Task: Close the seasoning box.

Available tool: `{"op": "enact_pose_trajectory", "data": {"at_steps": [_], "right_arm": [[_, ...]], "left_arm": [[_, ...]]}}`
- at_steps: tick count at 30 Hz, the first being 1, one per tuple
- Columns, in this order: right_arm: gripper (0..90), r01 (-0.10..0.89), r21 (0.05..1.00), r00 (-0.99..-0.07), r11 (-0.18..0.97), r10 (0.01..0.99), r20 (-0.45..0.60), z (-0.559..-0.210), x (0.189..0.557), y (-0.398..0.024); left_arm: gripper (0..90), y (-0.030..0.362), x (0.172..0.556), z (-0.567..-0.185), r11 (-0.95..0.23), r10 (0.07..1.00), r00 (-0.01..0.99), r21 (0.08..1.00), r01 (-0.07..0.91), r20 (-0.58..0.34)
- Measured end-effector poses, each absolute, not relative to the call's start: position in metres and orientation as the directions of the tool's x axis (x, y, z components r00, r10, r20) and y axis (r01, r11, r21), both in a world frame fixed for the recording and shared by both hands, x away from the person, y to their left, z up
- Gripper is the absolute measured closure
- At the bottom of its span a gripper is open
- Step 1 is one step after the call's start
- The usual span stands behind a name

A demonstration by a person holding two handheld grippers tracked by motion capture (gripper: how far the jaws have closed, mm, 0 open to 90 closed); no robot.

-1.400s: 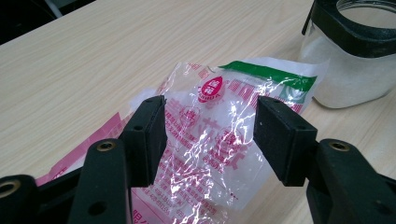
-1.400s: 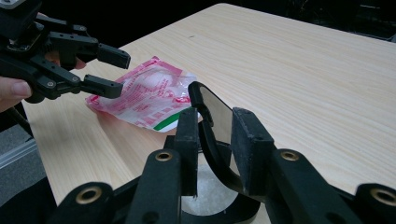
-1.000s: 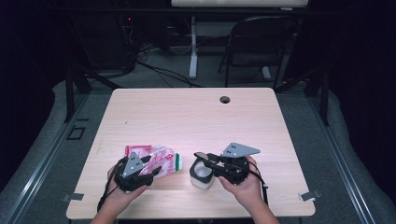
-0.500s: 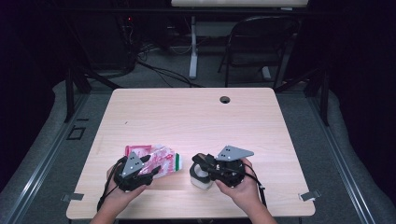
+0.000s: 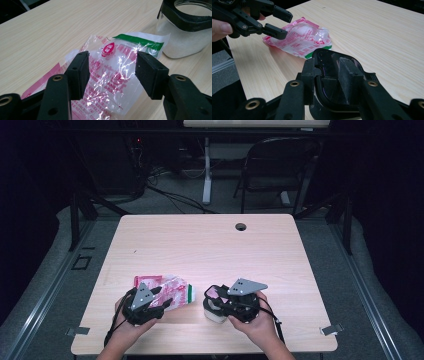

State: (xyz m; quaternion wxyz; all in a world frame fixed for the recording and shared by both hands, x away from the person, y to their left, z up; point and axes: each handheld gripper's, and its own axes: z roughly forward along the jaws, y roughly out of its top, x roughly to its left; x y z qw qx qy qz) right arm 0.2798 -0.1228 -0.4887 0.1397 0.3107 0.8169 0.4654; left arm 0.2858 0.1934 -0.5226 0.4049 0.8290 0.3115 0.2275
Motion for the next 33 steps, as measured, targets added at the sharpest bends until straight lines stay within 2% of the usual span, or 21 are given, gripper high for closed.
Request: {"op": "enact_pose_trajectory", "data": {"at_steps": [33], "right_arm": [[66.4,0.384,0.819,-0.783,0.425,0.621,0.045,-0.4962,0.2782,-0.1139]], "left_arm": [[44.4,0.1973,0.2872,-0.5222,-0.477,0.708,0.695,0.812,0.336,0.128]]}}
